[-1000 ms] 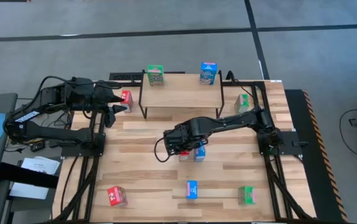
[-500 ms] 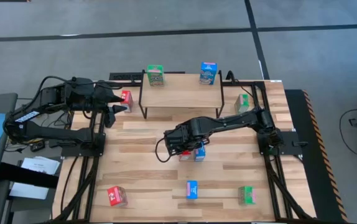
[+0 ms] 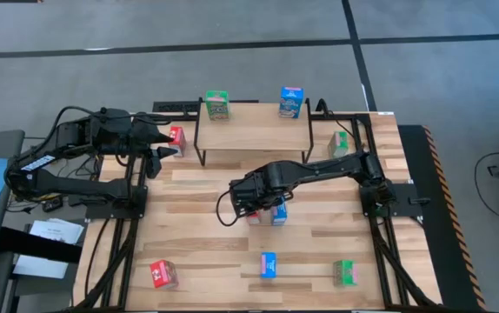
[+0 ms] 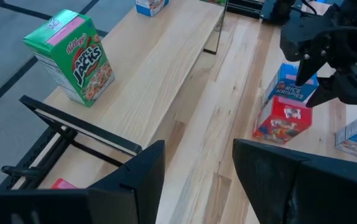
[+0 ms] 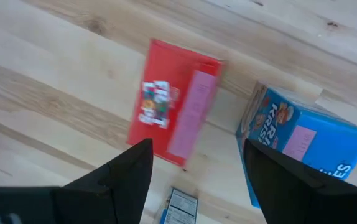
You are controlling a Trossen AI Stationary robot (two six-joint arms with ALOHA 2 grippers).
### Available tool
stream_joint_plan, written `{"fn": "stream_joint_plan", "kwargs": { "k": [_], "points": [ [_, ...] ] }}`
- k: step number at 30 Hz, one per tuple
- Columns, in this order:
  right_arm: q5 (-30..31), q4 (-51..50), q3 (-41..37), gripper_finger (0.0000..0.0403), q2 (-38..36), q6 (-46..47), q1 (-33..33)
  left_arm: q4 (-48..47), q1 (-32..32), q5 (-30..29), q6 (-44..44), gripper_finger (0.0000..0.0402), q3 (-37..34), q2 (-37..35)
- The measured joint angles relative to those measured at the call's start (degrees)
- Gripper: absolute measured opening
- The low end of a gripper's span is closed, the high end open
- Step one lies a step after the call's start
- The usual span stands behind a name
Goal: Stack cereal on shelf
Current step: Put the middle right red cereal box on the shelf
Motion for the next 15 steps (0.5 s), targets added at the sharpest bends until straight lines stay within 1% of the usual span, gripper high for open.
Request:
{"fn": "stream_joint_plan", "kwargs": {
  "k": [15],
  "points": [
    [0.3, 1.9, 0.1, 0.0276, 0.5, 0.0, 0.0, 0.0, 0.0, 0.0, 0.2, 0.0176, 0.0, 0.0]
  ]
}}
